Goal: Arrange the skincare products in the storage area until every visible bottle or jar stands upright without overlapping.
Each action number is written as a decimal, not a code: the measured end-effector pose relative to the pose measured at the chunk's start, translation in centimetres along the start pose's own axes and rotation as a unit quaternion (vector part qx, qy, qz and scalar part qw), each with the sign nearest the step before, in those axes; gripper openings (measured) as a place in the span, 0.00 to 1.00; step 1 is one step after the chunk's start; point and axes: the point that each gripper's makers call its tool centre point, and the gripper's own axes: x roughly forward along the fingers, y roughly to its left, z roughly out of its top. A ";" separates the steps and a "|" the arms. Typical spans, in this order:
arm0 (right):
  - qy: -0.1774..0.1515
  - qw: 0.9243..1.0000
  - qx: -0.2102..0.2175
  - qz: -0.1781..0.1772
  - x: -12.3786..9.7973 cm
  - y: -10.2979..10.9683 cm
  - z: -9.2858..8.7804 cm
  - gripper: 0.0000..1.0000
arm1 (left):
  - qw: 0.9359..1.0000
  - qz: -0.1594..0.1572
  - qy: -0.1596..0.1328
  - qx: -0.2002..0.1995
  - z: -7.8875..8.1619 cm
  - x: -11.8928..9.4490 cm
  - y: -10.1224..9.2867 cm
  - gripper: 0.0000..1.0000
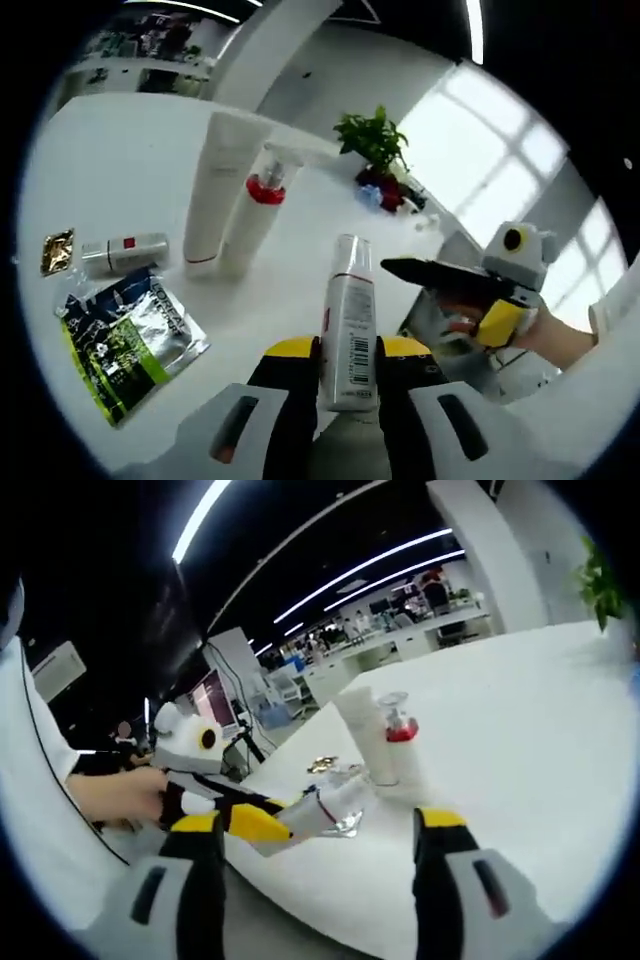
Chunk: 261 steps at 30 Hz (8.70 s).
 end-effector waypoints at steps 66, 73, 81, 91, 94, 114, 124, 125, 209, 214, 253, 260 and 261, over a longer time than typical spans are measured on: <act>-0.056 0.998 0.007 0.040 1.7 5.8 6.0 0.24 | 0.954 0.049 -0.044 0.293 3.3 -1.9 -4.4 0.19; -0.082 0.989 -0.023 0.121 0.2 8.7 8.0 0.24 | 0.978 -0.077 -0.095 0.170 4.0 -3.1 -7.5 0.18; -0.071 0.975 -0.038 0.209 -1.3 11.9 8.9 0.23 | 0.970 -0.172 -0.082 0.152 3.7 -5.0 -10.4 0.17; -0.052 0.957 -0.038 0.282 -2.3 15.1 8.7 0.21 | 0.957 -0.252 -0.055 0.136 2.5 -7.5 -12.6 0.17; -0.049 0.964 -0.033 0.259 -2.0 14.5 8.6 0.20 | 0.960 -0.229 -0.061 0.148 2.7 -7.5 -12.0 0.18; -0.016 0.998 -0.064 0.009 1.5 10.6 6.5 0.20 | 0.981 0.065 -0.131 0.130 3.9 -5.7 -7.3 0.19; -0.007 0.993 -0.107 0.041 0.7 11.4 6.2 0.20 | 0.982 0.026 -0.111 0.148 3.3 -6.2 -7.8 0.19; -0.009 0.992 -0.116 0.056 0.5 11.8 6.3 0.21 | 0.983 0.011 -0.108 0.149 3.2 -6.2 -8.2 0.19; -0.089 0.976 -0.198 -0.002 0.2 12.0 12.4 0.20 | 0.956 0.030 -0.067 0.284 8.2 -6.9 -7.9 0.21; -0.091 0.973 -0.202 -0.058 0.9 10.9 12.0 0.20 | 0.943 0.093 -0.084 0.307 8.5 -6.1 -7.2 0.19; 0.044 0.971 -0.226 -0.056 5.3 2.0 2.5 0.21 | 0.938 -0.034 0.036 0.343 2.5 1.9 2.1 0.17; 0.059 0.972 -0.221 -0.049 6.6 -0.8 1.3 0.22 | 0.929 -0.046 0.047 0.364 2.4 4.4 4.3 0.17; 0.061 0.972 -0.222 -0.050 6.7 -1.1 1.1 0.21 | 0.928 -0.046 0.048 0.366 2.3 4.7 4.5 0.17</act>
